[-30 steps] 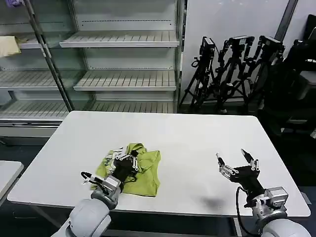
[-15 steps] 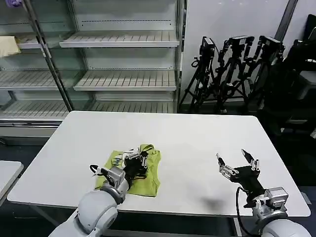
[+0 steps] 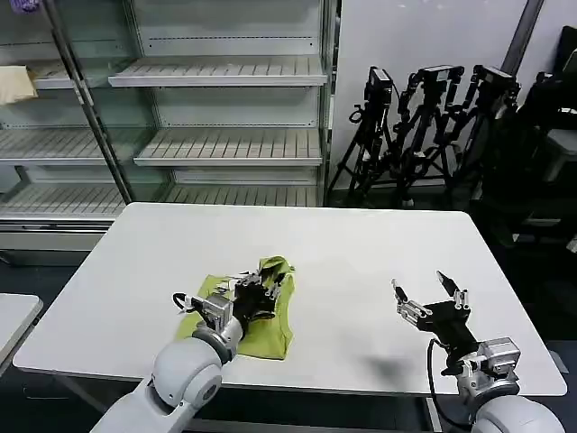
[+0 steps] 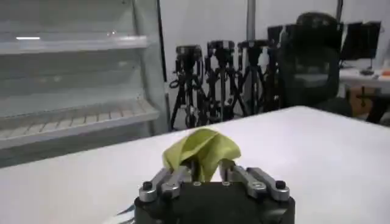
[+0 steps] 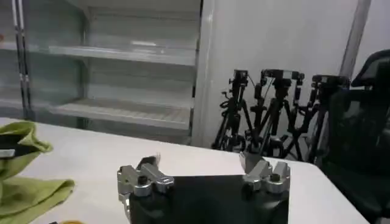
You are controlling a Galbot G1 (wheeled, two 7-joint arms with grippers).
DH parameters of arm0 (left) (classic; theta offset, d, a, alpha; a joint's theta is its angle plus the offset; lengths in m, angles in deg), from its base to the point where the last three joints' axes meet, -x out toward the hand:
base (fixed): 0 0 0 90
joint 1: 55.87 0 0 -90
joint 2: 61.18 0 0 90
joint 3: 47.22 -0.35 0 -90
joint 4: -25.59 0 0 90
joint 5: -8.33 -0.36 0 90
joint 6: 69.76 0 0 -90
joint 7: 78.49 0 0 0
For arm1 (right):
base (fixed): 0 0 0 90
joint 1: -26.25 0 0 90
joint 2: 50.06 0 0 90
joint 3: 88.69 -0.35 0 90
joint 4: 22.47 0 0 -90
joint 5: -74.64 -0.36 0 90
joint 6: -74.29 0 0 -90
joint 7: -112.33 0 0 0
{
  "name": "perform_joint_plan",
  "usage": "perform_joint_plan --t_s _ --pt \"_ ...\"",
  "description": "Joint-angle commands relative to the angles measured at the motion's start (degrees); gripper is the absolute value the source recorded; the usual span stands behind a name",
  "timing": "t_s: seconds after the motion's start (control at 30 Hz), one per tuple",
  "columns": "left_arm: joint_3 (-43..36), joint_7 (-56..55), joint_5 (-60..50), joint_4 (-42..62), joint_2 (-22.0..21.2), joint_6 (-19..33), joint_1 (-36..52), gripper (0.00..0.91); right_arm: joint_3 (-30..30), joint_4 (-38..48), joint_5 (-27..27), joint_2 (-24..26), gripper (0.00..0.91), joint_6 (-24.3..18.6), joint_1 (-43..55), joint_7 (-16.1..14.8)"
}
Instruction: Fold and organize the clothes.
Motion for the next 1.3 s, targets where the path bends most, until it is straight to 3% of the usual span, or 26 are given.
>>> perform_joint_plan --t_s 0.03,0.2,0.37,0.67,1.1,1.3 --pt "5.1 4.1 2.9 -4.6 0.9 7.0 -1.0 0.907 0.3 0.6 0.0 0.0 0.907 -0.3 0.6 -0.3" --pt "14.1 3.6 6.6 -7.4 5.8 8.1 -3.6 0.907 1.1 1.4 -0.1 -0.3 0.907 -0.6 1.7 -0.6" --pt "20.4 1.7 9.0 -6.4 7.8 7.3 -7.1 0.907 2.7 2.1 0.2 -1.0 0.907 -0.7 3.2 -0.6" --pt "22.7 -2.6 3.9 1.6 5.5 -1.5 -13.8 0.907 2.9 2.1 0.5 -1.2 0.907 -0.9 3.1 -0.7" --pt "19.9 -0.3 9.9 6.2 2.1 -1.7 -14.7 0.907 2.8 2.0 0.4 -0.7 0.907 -0.9 3.0 -0.7" --pt "20.7 -2.3 11.7 8.9 2.6 -1.7 -12.8 0.907 2.6 1.8 0.5 -0.5 0.907 -0.9 2.5 -0.7"
